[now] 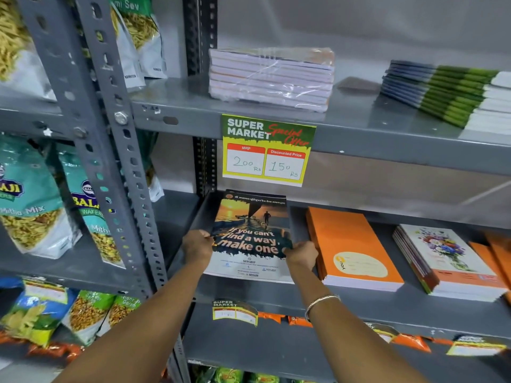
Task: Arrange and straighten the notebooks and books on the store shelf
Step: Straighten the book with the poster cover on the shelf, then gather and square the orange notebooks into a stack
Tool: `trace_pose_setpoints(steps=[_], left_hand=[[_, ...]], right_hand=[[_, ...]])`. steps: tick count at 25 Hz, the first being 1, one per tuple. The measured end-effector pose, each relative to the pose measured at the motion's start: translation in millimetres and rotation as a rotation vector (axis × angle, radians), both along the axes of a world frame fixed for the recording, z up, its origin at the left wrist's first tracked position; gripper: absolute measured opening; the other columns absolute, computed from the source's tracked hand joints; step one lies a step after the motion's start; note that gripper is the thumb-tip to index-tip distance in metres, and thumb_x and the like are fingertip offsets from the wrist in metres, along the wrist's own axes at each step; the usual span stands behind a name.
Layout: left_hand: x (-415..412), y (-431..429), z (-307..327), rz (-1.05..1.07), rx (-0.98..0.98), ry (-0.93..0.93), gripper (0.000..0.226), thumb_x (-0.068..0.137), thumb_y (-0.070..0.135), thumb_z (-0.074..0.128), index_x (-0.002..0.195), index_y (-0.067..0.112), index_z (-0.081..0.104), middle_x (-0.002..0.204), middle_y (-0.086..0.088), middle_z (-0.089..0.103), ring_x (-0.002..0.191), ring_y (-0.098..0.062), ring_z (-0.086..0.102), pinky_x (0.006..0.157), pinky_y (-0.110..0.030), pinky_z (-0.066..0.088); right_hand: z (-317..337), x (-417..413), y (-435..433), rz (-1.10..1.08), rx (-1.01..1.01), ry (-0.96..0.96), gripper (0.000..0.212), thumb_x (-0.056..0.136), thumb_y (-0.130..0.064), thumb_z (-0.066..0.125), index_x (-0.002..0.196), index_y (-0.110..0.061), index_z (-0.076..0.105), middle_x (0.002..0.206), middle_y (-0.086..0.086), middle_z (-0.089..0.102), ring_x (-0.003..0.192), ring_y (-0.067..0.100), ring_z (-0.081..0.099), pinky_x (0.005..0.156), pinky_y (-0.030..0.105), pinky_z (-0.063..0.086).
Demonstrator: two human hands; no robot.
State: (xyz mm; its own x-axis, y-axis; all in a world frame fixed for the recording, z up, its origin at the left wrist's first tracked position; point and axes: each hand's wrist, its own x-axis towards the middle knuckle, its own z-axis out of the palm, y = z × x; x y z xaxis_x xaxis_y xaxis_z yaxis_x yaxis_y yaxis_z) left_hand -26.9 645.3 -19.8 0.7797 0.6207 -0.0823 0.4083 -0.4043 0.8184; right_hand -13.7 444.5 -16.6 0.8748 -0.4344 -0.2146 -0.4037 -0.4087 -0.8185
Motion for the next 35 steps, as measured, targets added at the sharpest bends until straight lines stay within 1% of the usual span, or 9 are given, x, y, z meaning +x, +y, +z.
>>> trace_pose_setpoints(steps=[7, 13, 17, 20, 23, 25, 28, 33, 35], left_hand=[[5, 0, -2, -0.039, -0.057, -0.023, 0.020, 0.086, -0.001, 0.059, 0.101, -0.009, 0.070, 0.104, -0.026, 0.072, 0.096, -0.034, 0.068, 0.074, -0.029, 0.047], [5, 2, 1, -0.033, 0.002, -0.025, 0.025, 0.083, -0.002, 0.063, 0.107, -0.007, 0.068, 0.111, -0.027, 0.069, 0.102, -0.036, 0.066, 0.086, -0.035, 0.052], [8, -23, 12, -0.047, 0.188, -0.074, 0.024, 0.087, 0.011, 0.061, 0.108, 0.003, 0.068, 0.115, -0.021, 0.064, 0.104, -0.038, 0.062, 0.084, -0.044, 0.055], [14, -65, 27, -0.112, 0.286, -0.171, 0.023, 0.090, 0.015, 0.055, 0.106, 0.005, 0.069, 0.115, -0.019, 0.062, 0.102, -0.038, 0.061, 0.077, -0.042, 0.053], [26, -124, 43, -0.227, 0.273, -0.236, 0.024, 0.091, 0.016, 0.052, 0.103, 0.005, 0.070, 0.110, -0.020, 0.066, 0.099, -0.037, 0.062, 0.076, -0.039, 0.050], [33, -179, 53, -0.298, 0.269, -0.301, 0.024, 0.090, 0.015, 0.051, 0.101, 0.004, 0.070, 0.109, -0.020, 0.066, 0.099, -0.037, 0.061, 0.079, -0.037, 0.047], [39, -283, 60, -0.444, 0.199, -0.401, 0.025, 0.091, 0.010, 0.049, 0.098, -0.001, 0.070, 0.109, -0.023, 0.066, 0.097, -0.037, 0.062, 0.079, -0.035, 0.047], [45, -461, 51, -0.635, 0.140, -0.349, 0.033, 0.092, 0.012, 0.047, 0.077, -0.012, 0.064, 0.087, -0.035, 0.068, 0.076, -0.042, 0.061, 0.065, -0.044, 0.042], [44, -521, 46, -0.704, 0.141, -0.291, 0.035, 0.092, 0.009, 0.047, 0.064, -0.009, 0.058, 0.081, -0.037, 0.065, 0.065, -0.034, 0.054, 0.059, -0.040, 0.035]], right_hand=[[-2, 7, -1, 0.020, -0.021, 0.016, 0.024, 0.081, -0.005, 0.070, 0.101, 0.009, 0.069, 0.107, 0.024, 0.070, 0.099, 0.035, 0.067, 0.077, 0.033, 0.053], [-2, 8, -2, 0.059, -0.007, 0.034, 0.025, 0.081, -0.009, 0.070, 0.099, 0.008, 0.068, 0.105, 0.021, 0.070, 0.095, 0.033, 0.068, 0.068, 0.028, 0.048], [12, 9, -21, 0.088, -0.047, -0.010, 0.018, 0.086, -0.015, 0.064, 0.083, 0.002, 0.066, 0.089, 0.018, 0.068, 0.073, 0.025, 0.060, 0.064, 0.030, 0.047], [36, 13, -54, 0.121, -0.205, -0.107, 0.025, 0.088, -0.022, 0.061, 0.083, 0.002, 0.066, 0.097, 0.021, 0.070, 0.085, 0.031, 0.065, 0.066, 0.030, 0.043], [62, 17, -108, 0.081, -0.266, -0.166, 0.034, 0.088, -0.027, 0.060, 0.063, -0.005, 0.052, 0.106, 0.024, 0.068, 0.099, 0.039, 0.063, 0.070, 0.031, 0.043], [73, 18, -162, 0.010, -0.269, -0.199, 0.027, 0.088, -0.028, 0.058, 0.080, -0.003, 0.065, 0.111, 0.024, 0.067, 0.104, 0.040, 0.062, 0.078, 0.035, 0.049], [70, 17, -269, -0.108, -0.315, -0.201, 0.037, 0.089, -0.032, 0.052, 0.107, -0.003, 0.067, 0.116, 0.022, 0.066, 0.107, 0.039, 0.061, 0.079, 0.035, 0.047], [44, -5, -456, -0.209, -0.388, -0.107, 0.037, 0.091, -0.031, 0.054, 0.103, 0.001, 0.067, 0.112, 0.023, 0.067, 0.106, 0.038, 0.062, 0.081, 0.035, 0.050], [34, -12, -517, -0.253, -0.396, -0.055, 0.033, 0.091, -0.027, 0.055, 0.101, 0.003, 0.065, 0.110, 0.023, 0.068, 0.105, 0.038, 0.062, 0.078, 0.035, 0.049]])
